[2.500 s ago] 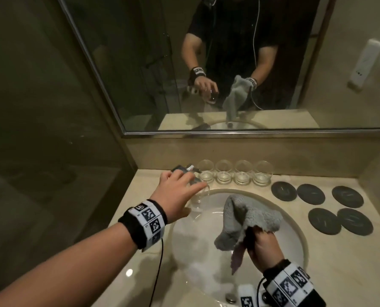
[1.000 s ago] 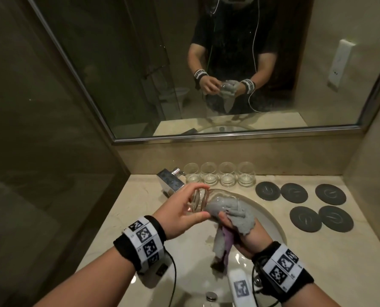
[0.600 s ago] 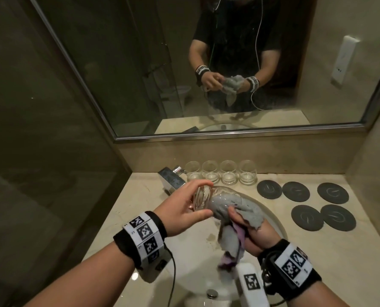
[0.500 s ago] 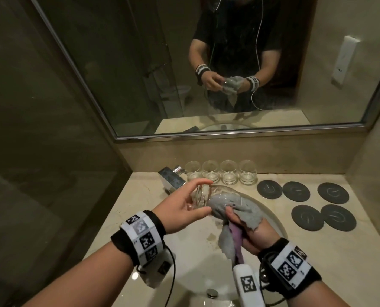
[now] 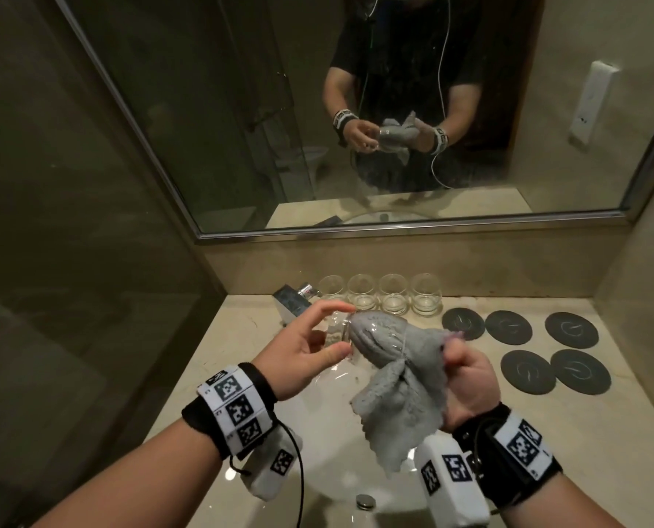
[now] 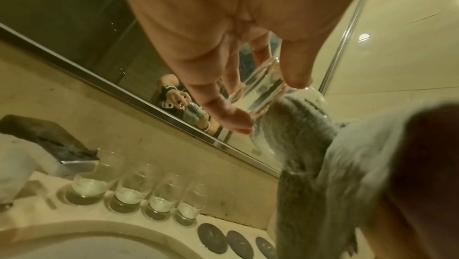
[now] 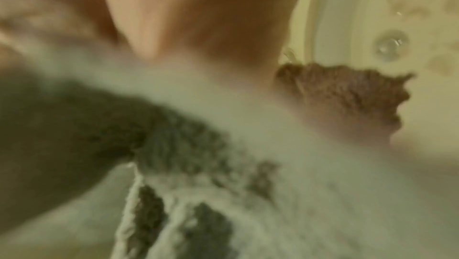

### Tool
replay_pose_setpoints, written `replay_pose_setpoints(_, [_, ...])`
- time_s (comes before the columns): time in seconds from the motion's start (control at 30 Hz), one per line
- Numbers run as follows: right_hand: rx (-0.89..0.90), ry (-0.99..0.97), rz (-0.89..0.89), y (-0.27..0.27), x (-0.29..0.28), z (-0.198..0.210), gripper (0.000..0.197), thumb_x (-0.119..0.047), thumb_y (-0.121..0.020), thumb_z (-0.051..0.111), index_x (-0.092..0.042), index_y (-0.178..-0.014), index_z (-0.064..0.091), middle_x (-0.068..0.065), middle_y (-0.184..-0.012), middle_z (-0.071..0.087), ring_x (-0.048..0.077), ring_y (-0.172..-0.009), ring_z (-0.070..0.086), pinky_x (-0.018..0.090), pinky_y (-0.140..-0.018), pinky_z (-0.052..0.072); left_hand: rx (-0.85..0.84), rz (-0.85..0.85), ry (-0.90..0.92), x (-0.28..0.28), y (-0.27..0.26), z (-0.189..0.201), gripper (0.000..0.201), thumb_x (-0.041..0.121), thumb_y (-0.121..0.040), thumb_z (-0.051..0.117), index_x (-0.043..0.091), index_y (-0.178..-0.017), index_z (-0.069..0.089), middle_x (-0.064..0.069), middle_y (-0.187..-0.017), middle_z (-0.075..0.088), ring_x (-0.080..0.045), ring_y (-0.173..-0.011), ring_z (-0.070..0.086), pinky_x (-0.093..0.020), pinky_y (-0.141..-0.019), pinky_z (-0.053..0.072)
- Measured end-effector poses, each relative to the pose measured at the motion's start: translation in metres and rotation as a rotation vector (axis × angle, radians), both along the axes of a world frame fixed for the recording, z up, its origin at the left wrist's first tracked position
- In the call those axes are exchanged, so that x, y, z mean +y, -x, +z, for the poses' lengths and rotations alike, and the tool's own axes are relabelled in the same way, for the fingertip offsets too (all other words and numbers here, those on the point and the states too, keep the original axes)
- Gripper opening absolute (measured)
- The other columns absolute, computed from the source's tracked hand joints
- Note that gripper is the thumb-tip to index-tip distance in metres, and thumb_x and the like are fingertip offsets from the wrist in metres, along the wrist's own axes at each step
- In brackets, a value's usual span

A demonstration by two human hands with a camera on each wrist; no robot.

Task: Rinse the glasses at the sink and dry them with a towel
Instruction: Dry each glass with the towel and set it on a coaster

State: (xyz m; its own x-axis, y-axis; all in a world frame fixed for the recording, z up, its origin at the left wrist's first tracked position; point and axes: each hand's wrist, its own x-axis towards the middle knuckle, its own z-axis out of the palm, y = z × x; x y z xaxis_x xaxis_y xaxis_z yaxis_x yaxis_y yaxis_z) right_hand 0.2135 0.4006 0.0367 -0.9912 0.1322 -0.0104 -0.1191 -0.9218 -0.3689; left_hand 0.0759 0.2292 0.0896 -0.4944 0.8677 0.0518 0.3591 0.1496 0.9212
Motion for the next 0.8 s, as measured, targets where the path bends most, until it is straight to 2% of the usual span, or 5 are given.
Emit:
replay_pose_setpoints(0.1, [-0.052, -0.285, 0.097, -0.001, -0.001, 0.002, 0.02, 0.015, -0.056, 0.06, 0.005, -0.071, 0.067, 0.017, -0.065, 0.066, 0.024, -0.055, 0.066, 0.028, -0.056, 0.055, 0.014, 0.023, 0.056, -0.003, 0.006, 0.0, 0.039, 0.032, -0.084, 0.067, 0.042, -0.12, 0.054, -0.015, -0.118, 0.061, -0.045, -0.095, 0.061, -0.062, -0.081, 0.051])
replay_pose_setpoints(0.17, [-0.112, -0.484, 0.171, 0.001, -0.004, 0.003, 0.032, 0.016, -0.071, 0.052, 0.001, -0.093, 0.07, 0.017, -0.079, 0.071, 0.023, -0.071, 0.07, 0.029, -0.069, 0.057, 0.065, 0.01, 0.102, -0.005, 0.009, -0.001, 0.043, 0.04, -0.082, 0.067, 0.044, -0.123, 0.051, -0.026, -0.114, 0.06, -0.046, -0.093, 0.061, -0.062, -0.079, 0.052])
replay_pose_setpoints(0.27, [-0.145, -0.731, 0.185, 0.005, -0.01, 0.002, 0.039, 0.004, -0.076, 0.059, -0.015, -0.109, 0.066, 0.005, -0.093, 0.073, 0.018, -0.09, 0.068, 0.03, -0.083, 0.053, 0.225, -0.039, 0.094, -0.007, 0.006, -0.002, 0.042, 0.032, -0.087, 0.064, 0.044, -0.125, 0.049, 0.005, -0.128, 0.058, -0.024, -0.103, 0.063, -0.047, -0.088, 0.054])
replay_pose_setpoints(0.63, [-0.098, -0.142, -0.048, 0.013, -0.02, -0.012, 0.072, -0.005, -0.03, 0.092, 0.004, -0.099, 0.073, 0.025, -0.105, 0.067, 0.033, -0.093, 0.067, 0.043, -0.089, 0.052, 0.458, -0.041, -0.069, 0.0, -0.002, -0.001, 0.04, 0.032, -0.089, 0.062, 0.037, -0.127, 0.05, 0.026, -0.143, 0.036, 0.004, -0.127, 0.043, -0.015, -0.102, 0.038])
replay_pose_setpoints(0.8, [-0.101, -0.498, 0.005, 0.011, -0.017, 0.0, 0.051, 0.009, -0.061, 0.059, -0.002, -0.11, 0.066, 0.019, -0.109, 0.069, 0.028, -0.1, 0.064, 0.034, -0.086, 0.055, 0.472, -0.048, -0.065, -0.005, -0.001, -0.002, 0.042, 0.022, -0.088, 0.067, 0.027, -0.128, 0.053, 0.018, -0.141, 0.042, 0.001, -0.13, 0.042, -0.014, -0.099, 0.041])
